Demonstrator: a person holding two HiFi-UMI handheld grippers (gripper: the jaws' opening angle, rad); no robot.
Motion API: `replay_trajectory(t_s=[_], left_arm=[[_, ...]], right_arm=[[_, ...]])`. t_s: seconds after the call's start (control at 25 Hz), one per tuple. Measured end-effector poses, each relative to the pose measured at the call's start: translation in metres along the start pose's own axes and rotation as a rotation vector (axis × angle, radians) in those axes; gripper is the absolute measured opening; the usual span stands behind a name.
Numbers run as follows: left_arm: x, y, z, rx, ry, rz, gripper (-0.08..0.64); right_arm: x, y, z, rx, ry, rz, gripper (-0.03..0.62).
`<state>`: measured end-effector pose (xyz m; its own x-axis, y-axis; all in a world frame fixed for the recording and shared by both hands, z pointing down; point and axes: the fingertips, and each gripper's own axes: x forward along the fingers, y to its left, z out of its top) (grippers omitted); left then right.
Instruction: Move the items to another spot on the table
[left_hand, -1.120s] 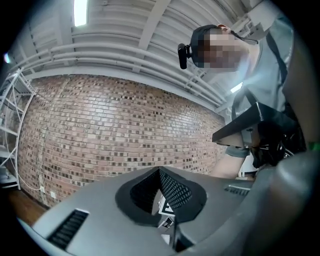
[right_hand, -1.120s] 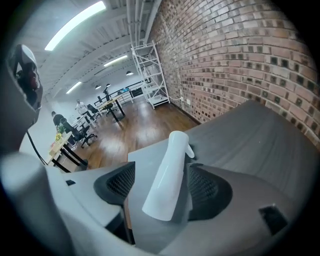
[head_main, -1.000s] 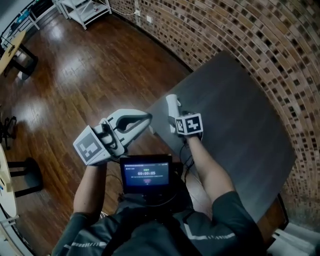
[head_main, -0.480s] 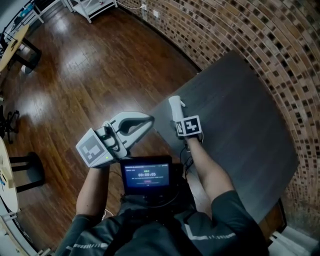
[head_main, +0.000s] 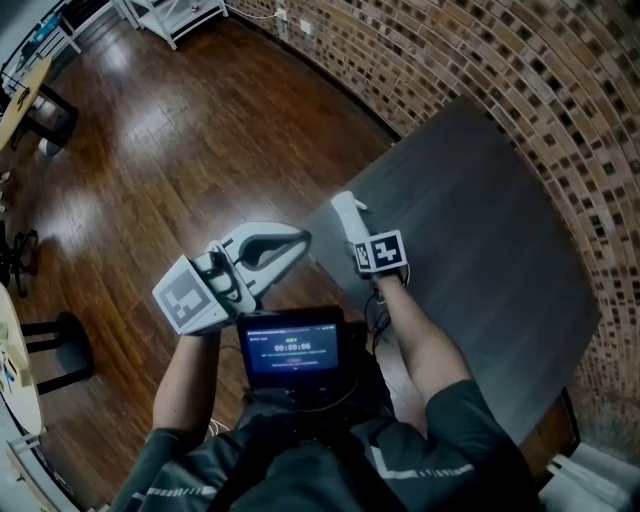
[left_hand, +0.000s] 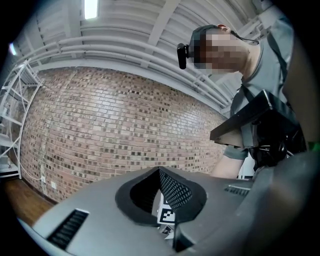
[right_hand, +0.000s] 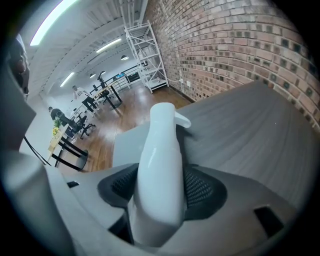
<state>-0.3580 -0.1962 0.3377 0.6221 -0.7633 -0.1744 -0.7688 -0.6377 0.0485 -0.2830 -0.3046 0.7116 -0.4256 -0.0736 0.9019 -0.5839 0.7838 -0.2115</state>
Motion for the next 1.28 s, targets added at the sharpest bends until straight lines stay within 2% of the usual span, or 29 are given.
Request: replay_trajectory(t_s=[0.32,0.48,0.96,1.28], left_arm=[[0.012,-0.026,0.029,0.045,-0.043,-0.117,-0.005],[0.023,-0.050,0.035,0.053,-0.062,-0.228,-0.005],[0.060,-0.157,0.036,-0.009,-0.109,-0.525,-0.005],[0.090,-0.222,0.032,-0.028,-0.125,-0.653,-0.005]], right_arm=[[-0.047,0.003,-0.017,0.009,-0.078,-0.029,0.276],[-0.085,-0.006,-0.034,0.059,-0.142,-0.077,0.276],[-0.194,-0.028,-0.139,0.258,-0.259,-0.226,0.276],[-0.249,-0.060,-0.211,0.366,-0.303,-0.316,0.276]])
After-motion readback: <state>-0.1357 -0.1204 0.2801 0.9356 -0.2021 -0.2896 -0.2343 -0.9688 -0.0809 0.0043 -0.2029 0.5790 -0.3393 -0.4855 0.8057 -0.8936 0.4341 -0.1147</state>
